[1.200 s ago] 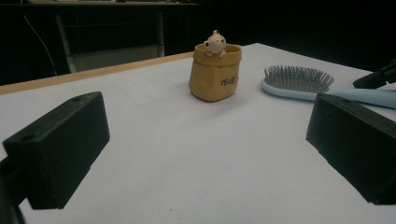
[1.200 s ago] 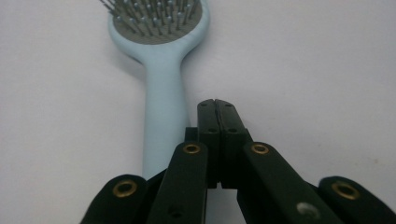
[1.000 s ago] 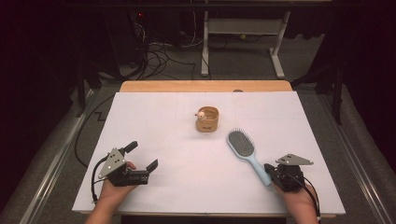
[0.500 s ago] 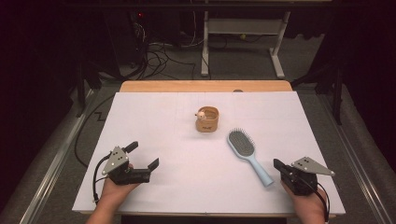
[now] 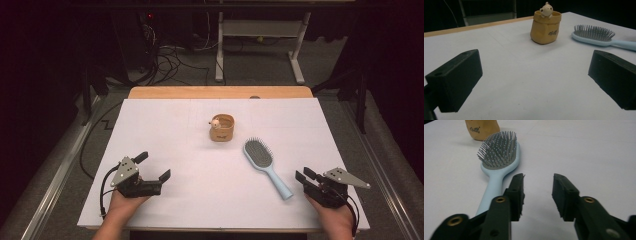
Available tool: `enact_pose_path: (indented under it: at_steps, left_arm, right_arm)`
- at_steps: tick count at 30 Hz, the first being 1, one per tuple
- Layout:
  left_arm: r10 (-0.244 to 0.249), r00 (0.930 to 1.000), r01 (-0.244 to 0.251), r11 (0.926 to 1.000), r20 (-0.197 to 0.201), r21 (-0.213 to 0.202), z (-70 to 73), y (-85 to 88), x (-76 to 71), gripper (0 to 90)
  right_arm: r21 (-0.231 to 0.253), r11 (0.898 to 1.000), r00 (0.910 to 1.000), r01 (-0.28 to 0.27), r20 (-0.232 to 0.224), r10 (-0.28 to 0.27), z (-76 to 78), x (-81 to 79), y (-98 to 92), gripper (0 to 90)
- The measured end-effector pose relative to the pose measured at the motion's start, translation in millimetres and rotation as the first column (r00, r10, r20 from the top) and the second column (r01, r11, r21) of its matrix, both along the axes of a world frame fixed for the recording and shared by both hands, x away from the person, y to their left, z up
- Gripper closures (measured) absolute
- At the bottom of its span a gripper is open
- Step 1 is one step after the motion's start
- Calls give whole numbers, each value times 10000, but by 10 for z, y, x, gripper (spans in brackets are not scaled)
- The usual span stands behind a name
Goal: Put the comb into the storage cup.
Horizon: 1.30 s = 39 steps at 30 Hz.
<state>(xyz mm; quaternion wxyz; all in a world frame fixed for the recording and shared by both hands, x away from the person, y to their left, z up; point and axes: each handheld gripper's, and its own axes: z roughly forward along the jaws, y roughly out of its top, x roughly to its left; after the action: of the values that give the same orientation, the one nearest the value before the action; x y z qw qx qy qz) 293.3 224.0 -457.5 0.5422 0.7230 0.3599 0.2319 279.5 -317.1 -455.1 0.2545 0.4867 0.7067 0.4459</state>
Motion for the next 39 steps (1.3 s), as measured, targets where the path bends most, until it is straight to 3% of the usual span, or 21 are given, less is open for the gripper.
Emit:
enact_pose_path:
  at_steps: [2,10,18,23,27,31,36,39]
  left_arm:
    - [1,10000,-1,10000,21,72,-3,-3,3,0]
    - [45,9999,-48,9995,-107,-312,4,23,6,0]
    - [42,9998,-46,9997,-194,-246,4,18,7,0]
    - [164,9998,-161,9995,105,-258,11,25,-6,0]
    - [87,9999,-84,9996,102,-275,13,24,-1,9]
    - [102,9998,-98,9997,174,-230,16,23,-1,10]
    - [159,9993,-151,9996,333,-247,18,21,-5,19]
    - [123,9997,-119,9997,216,-204,10,17,5,20]
  right_arm:
    - [-57,10000,9999,-44,126,44,-3,-5,11,503]
    - [-102,9998,9996,-153,246,156,-2,8,56,234]
    - [-185,9996,9990,-208,397,215,12,11,95,99]
    - [-157,9998,9990,-150,414,156,24,13,115,12]
    - [-50,9997,9975,-224,671,226,49,0,130,4]
    - [-279,9994,9963,-213,822,236,63,-21,154,4]
    - [-280,9993,9968,-262,750,283,55,-16,158,4]
    - [-336,9988,9967,-345,723,368,52,-12,175,4]
